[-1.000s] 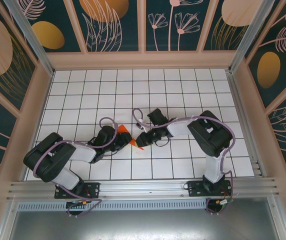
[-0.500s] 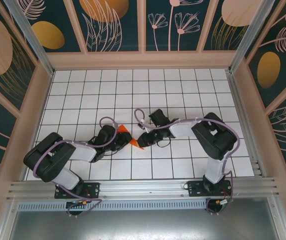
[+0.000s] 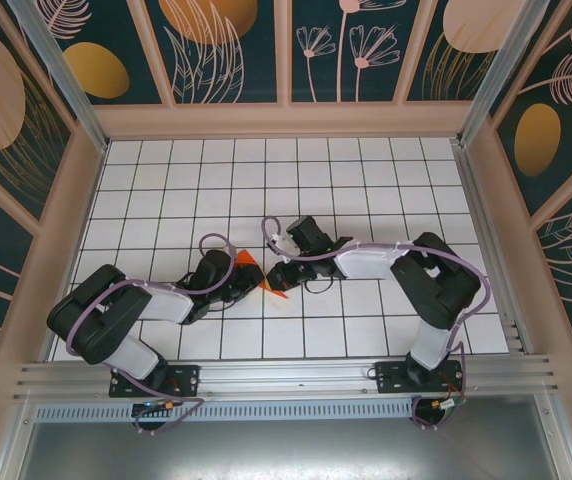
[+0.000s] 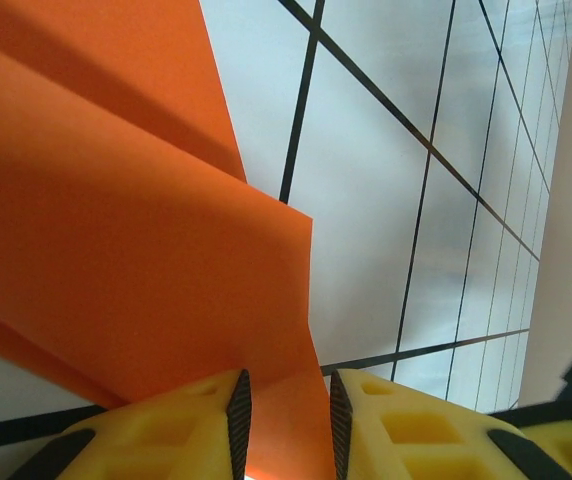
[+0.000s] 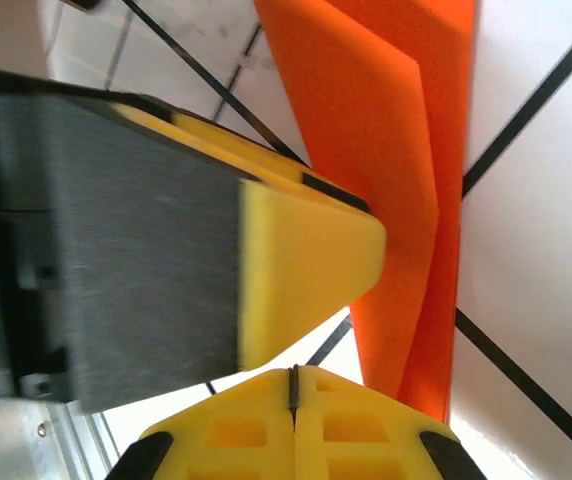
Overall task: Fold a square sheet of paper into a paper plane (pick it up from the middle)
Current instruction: Fold the wing for the fifth time at the center of the table.
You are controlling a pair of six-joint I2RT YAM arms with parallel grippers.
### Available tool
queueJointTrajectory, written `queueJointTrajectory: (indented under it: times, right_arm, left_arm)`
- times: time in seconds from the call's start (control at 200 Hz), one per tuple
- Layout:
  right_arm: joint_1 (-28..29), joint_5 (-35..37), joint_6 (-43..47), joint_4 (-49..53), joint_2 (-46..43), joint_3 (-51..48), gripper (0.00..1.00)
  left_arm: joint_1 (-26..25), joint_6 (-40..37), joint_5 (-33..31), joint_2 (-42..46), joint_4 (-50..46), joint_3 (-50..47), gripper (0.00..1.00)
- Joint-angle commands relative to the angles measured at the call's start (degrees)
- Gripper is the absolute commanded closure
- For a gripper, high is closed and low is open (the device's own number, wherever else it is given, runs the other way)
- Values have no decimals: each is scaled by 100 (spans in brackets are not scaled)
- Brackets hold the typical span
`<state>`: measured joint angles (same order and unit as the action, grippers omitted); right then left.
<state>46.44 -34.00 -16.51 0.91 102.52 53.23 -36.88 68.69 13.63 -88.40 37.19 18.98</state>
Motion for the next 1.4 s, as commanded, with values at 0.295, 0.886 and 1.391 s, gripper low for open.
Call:
queueJointTrajectory:
  times: [0.295, 0.886, 1.391]
  right_arm:
    - [69, 486, 176, 519, 552, 429, 100]
    - [54, 499, 779, 1364, 316, 142, 100]
    - [23, 561, 772, 1391, 16, -261, 100]
  left_arm:
    - [-22, -12, -391, -357, -812, 53, 70]
    - [-28, -32, -699, -402, -1254, 53, 70]
    - [-25, -111, -767, -504, -1426, 137, 73]
